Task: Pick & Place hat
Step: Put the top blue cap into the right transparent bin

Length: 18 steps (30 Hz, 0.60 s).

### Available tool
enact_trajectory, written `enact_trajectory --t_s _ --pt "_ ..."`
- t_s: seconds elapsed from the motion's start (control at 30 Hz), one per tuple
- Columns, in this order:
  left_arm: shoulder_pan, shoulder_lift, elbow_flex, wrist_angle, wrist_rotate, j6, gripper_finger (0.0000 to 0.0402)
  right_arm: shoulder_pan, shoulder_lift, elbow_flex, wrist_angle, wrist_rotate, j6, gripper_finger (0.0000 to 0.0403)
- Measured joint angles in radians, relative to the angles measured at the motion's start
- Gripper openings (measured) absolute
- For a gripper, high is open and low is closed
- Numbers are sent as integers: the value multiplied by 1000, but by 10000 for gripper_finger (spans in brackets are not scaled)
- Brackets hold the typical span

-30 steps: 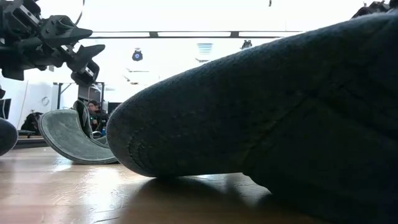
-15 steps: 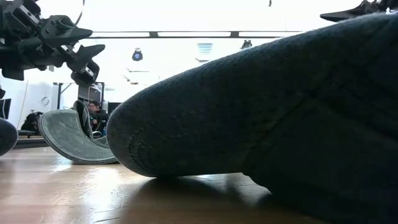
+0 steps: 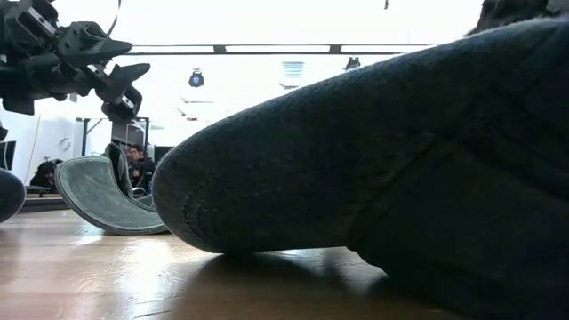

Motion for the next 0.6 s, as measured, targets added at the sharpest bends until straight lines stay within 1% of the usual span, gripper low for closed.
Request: enact_trajectory --t_s 0.07,0.13,0.3,0.4,0.53,0.6 --pt "0 0 0 0 0 0 151 0 94 72 -118 0 14 85" --pt "0 0 0 0 0 0 151 0 180 128 -173 0 18 79" --pt "0 0 0 0 0 0 151 0 360 221 -178 -21 24 73" --pt "0 0 0 0 0 0 151 0 455 252 -179 -69 59 81" --pt "0 0 0 0 0 -4 151 0 563 256 -182 -150 73 104" --pt "0 0 0 0 0 -5 151 0 607 247 -189 -159 74 118"
